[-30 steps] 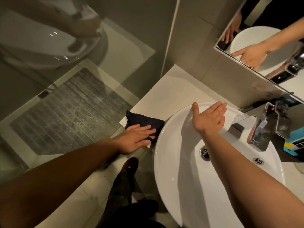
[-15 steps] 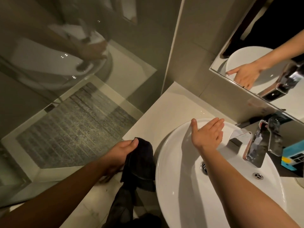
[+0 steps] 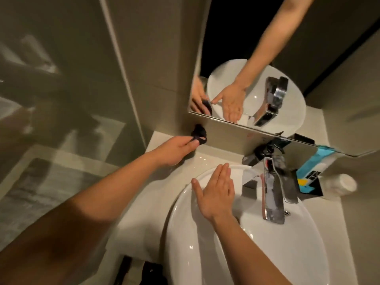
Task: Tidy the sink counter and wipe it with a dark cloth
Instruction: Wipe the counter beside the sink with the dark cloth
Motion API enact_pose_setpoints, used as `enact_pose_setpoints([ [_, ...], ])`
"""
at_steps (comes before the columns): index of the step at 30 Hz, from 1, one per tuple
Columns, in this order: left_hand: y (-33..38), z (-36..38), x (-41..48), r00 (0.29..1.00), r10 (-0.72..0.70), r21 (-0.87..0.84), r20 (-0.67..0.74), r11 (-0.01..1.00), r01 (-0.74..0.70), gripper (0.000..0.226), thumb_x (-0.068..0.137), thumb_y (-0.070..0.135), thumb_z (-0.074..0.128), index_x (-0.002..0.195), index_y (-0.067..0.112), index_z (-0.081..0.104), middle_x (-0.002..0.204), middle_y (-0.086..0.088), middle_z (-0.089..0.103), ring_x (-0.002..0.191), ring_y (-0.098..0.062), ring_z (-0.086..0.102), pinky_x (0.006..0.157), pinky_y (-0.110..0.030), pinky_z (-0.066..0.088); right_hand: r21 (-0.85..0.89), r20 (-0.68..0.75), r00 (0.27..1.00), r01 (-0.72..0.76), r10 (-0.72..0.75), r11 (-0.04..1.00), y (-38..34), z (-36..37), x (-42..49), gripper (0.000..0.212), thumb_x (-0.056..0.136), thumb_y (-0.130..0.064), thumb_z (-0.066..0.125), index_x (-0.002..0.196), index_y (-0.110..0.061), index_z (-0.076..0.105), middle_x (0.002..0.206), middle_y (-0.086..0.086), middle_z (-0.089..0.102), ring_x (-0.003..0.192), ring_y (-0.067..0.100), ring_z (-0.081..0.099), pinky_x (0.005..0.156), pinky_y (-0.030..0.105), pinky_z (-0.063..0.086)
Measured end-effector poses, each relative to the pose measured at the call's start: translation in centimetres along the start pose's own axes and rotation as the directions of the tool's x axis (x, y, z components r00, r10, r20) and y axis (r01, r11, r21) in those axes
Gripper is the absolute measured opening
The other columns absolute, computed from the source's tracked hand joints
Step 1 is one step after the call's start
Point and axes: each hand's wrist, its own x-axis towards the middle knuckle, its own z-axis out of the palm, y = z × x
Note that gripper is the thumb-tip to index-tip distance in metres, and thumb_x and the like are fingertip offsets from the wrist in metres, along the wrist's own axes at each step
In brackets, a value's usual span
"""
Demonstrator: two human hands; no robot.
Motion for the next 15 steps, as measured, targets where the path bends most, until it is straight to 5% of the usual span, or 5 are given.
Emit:
enact_pose_setpoints([
  [2, -0.3, 2.7, 4.6, 0.969, 0.111, 0.199, 0.220, 0.967, -0.156, 0.038, 0.107, 0.040, 0.042, 0.140, 0.031, 0.058, 0.134, 0.005, 0.067, 0.121, -0.002, 0.056, 0.105, -0.023, 0.039, 0.006, -0.003, 1.000, -0.004, 0.004, 1.000, 0.0, 0.1, 0.0, 0.099, 0.094, -0.077, 0.011, 0.159, -0.009, -0.019, 0.166, 0.009, -0.030, 0.154, 0.021, -0.026, 0.124, 0.038, -0.016],
  [4, -1.9, 5.6, 8.0, 0.873, 0.096, 0.457, 0.478, 0.822, -0.340, 0.047, 0.109, 0.043, 0.031, 0.154, 0.035, 0.040, 0.164, 0.007, 0.035, 0.153, -0.012, 0.024, 0.126, -0.036, 0.013, 0.008, -0.006, 1.000, -0.010, 0.010, 1.000, 0.0, 0.3, 0.1, 0.099, 0.093, -0.077, 0.012, 0.159, -0.010, -0.021, 0.166, 0.008, -0.030, 0.154, 0.019, -0.028, 0.125, 0.038, -0.015],
  [7, -4.2, 7.6, 9.8, 0.790, 0.025, 0.614, 0.612, 0.614, -0.495, 0.050, 0.108, 0.048, 0.019, 0.156, 0.039, 0.031, 0.169, 0.015, 0.015, 0.157, -0.008, 0.001, 0.125, -0.038, -0.005, 0.014, -0.009, 1.000, -0.011, 0.011, 1.000, 0.0, 0.6, 0.2, 0.100, 0.093, -0.078, 0.014, 0.159, -0.011, -0.021, 0.166, 0.007, -0.030, 0.153, 0.017, -0.029, 0.125, 0.038, -0.015],
  [15, -5.6, 5.3, 7.7, 0.781, 0.014, 0.564, 0.624, 0.684, -0.462, 0.053, 0.109, 0.047, 0.022, 0.160, 0.033, 0.023, 0.168, 0.015, 0.016, 0.156, -0.004, -0.001, 0.122, -0.034, -0.010, 0.018, -0.011, 1.000, 0.000, 0.000, 1.000, -0.3, 0.7, 0.2, 0.100, 0.094, -0.077, 0.018, 0.160, -0.010, -0.016, 0.169, 0.007, -0.025, 0.155, 0.017, -0.025, 0.125, 0.038, -0.013],
])
